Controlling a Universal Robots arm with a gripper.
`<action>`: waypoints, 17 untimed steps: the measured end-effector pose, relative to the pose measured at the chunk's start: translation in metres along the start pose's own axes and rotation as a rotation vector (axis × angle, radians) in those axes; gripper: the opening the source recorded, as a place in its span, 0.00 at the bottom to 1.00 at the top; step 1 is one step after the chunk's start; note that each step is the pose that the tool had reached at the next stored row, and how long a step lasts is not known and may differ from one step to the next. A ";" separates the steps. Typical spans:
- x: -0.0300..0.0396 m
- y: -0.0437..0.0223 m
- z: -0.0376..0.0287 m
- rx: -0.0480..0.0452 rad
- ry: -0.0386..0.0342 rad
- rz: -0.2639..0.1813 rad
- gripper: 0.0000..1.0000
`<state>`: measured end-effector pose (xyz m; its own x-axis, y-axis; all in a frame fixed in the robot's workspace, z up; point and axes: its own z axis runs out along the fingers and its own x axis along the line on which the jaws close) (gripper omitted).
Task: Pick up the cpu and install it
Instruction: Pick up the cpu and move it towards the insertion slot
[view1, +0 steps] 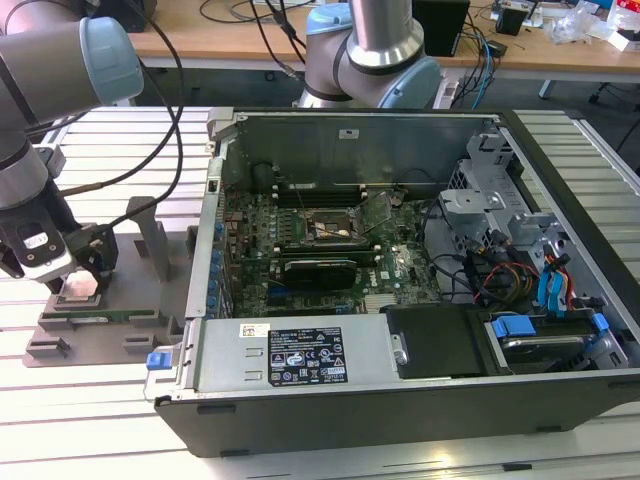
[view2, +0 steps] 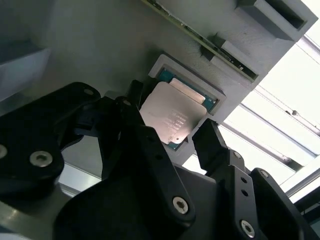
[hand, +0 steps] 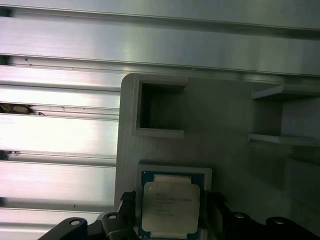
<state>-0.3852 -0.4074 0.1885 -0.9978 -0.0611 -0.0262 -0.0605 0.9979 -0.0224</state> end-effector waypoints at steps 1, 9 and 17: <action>0.0000 0.0000 0.0000 0.0000 0.0000 0.000 0.68; 0.0000 0.0000 0.0000 -0.0001 0.0001 0.000 0.60; 0.0000 0.0000 0.0000 -0.0002 0.0000 0.000 0.55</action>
<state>-0.3852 -0.4074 0.1885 -0.9978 -0.0611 -0.0261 -0.0605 0.9979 -0.0223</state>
